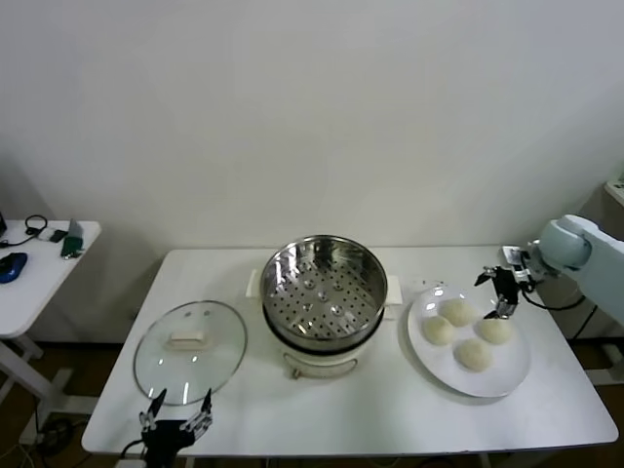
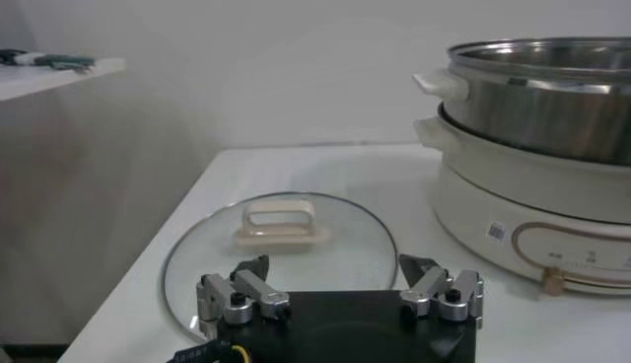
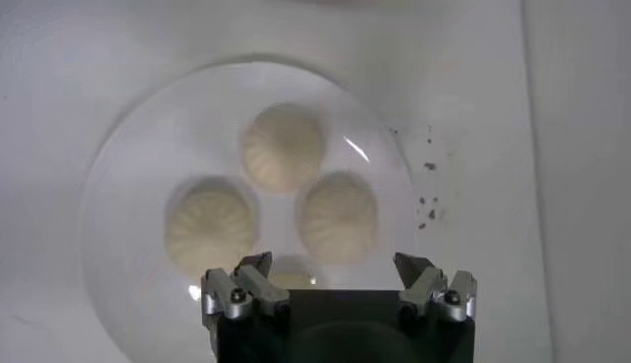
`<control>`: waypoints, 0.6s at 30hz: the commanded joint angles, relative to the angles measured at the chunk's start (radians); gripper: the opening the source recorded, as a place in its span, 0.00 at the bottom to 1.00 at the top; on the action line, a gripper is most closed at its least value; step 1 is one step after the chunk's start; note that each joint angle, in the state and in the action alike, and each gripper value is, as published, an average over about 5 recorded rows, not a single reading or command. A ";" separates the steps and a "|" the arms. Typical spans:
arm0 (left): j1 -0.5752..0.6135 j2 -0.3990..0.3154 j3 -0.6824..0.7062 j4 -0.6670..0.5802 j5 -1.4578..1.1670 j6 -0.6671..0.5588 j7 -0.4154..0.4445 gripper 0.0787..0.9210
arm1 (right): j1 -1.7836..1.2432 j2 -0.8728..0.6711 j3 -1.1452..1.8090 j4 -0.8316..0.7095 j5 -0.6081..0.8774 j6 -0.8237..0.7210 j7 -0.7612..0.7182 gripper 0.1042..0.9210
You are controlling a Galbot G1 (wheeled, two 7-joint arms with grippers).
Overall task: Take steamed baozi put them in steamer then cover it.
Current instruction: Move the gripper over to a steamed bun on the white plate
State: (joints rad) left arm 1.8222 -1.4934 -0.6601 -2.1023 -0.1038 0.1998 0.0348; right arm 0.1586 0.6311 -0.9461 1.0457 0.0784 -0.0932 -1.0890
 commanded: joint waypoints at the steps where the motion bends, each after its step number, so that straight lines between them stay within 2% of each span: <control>1: 0.001 0.000 -0.003 0.001 0.000 -0.001 0.000 0.88 | 0.001 0.166 -0.054 -0.191 -0.004 -0.012 -0.024 0.88; 11: 0.004 -0.005 -0.006 0.010 -0.001 -0.002 -0.001 0.88 | -0.097 0.256 0.050 -0.325 -0.140 0.027 0.007 0.88; 18: -0.003 -0.005 -0.005 0.019 0.000 0.000 -0.001 0.88 | -0.112 0.283 0.119 -0.378 -0.156 0.049 0.037 0.88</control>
State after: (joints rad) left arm 1.8180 -1.4983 -0.6650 -2.0829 -0.1039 0.1998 0.0335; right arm 0.0729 0.8512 -0.8850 0.7668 -0.0265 -0.0621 -1.0737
